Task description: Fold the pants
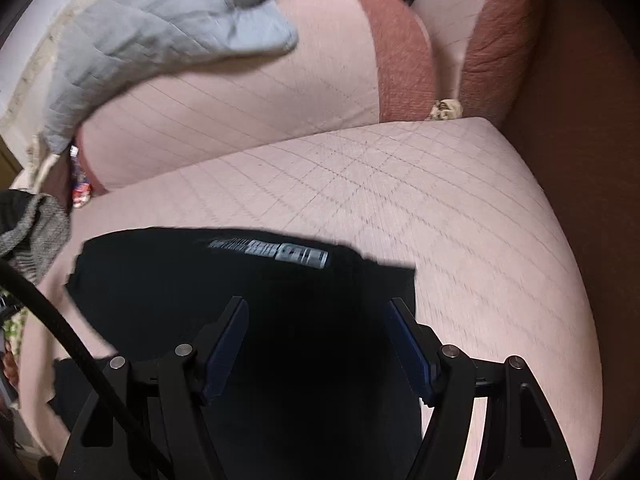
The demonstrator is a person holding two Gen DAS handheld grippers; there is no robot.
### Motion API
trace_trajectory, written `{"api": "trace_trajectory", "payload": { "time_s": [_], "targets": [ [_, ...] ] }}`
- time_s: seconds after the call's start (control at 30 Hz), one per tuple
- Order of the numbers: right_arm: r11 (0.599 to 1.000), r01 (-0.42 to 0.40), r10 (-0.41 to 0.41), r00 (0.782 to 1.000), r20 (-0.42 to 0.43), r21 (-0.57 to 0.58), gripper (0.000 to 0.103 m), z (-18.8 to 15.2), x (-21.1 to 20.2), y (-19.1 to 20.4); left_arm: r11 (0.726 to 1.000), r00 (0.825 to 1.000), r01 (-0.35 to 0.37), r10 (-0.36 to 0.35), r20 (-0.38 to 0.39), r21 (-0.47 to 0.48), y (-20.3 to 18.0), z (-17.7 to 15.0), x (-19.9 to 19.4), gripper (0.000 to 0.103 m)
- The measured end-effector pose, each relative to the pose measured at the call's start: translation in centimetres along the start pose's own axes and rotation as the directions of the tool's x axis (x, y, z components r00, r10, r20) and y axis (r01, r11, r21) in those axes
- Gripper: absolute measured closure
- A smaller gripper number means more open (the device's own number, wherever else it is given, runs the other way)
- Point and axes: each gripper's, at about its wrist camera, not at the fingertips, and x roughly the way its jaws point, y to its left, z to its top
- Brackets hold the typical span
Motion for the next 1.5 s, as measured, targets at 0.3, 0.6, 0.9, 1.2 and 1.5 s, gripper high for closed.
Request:
{"api": "trace_trajectory", "payload": {
  "time_s": [0.3,0.6,0.9,1.2,1.5],
  "targets": [
    [0.992,-0.075,0.064,0.992,-0.107,-0.104,0.027,4.6,8.2,0.9,0.999,0.999,0.01,-0.008,-0.04,0.042,1.5,6.0,8.6,0.028],
    [0.987,-0.152,0.143,0.98,-0.138,-0.057,0.024,6.3,11.8,-0.2,0.992,0.999,0.03,-0.025,-0.042,0.126,-0.9,7.0,12.3,0.0],
    [0.959,-0.131,0.093,0.983,-0.156,-0.253,0.071,4.2,11.4,4.9,0.977,0.991,0.104,-0.085,-0.108,0.186,-3.4,6.5,12.7,0.092],
    [0.969,-0.128,0.109,0.989,-0.101,-0.21,0.099,4.0,7.7,5.5,0.97,0.998,0.058,-0.061,0.007,0.235,-5.2,6.8,7.8,0.092],
    [0.964,-0.127,0.121,0.992,-0.039,-0.234,0.1,0.1,-0.7,6.4,0.959,0.985,0.119,-0.147,0.091,0.256,-5.9,3.3,-1.8,0.092]
  ]
}}
